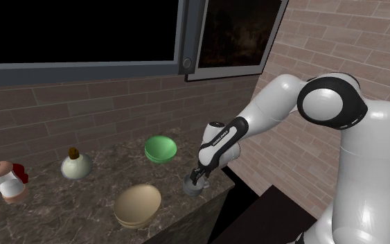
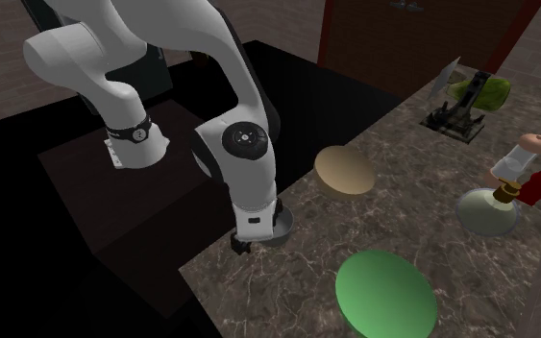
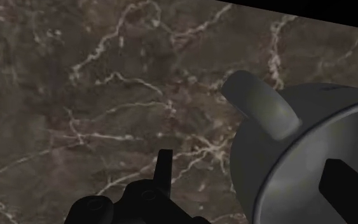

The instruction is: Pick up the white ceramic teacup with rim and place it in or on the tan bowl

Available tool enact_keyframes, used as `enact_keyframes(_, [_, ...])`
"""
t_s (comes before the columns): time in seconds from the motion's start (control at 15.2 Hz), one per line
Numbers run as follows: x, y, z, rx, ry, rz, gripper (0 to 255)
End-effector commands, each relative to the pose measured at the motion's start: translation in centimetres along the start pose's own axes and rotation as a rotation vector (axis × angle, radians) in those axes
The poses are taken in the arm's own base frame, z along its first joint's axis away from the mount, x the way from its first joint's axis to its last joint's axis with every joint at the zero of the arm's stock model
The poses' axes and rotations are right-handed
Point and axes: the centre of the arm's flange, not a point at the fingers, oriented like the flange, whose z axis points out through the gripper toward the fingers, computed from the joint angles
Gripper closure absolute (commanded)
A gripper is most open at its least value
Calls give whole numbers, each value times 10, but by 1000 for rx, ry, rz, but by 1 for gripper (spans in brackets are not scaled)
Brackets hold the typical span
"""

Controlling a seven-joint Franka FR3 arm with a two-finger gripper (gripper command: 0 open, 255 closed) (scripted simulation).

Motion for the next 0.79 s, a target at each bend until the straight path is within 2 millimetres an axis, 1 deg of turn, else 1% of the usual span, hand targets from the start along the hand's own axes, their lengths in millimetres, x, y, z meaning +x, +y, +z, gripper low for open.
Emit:
enact_keyframes(0.0, [0, 0, 0, 0, 0, 0, 255])
enact_keyframes(0.59, [0, 0, 0, 0, 0, 0, 255])
enact_keyframes(0.73, [0, -1, -10, 0, 0, 0, 255])
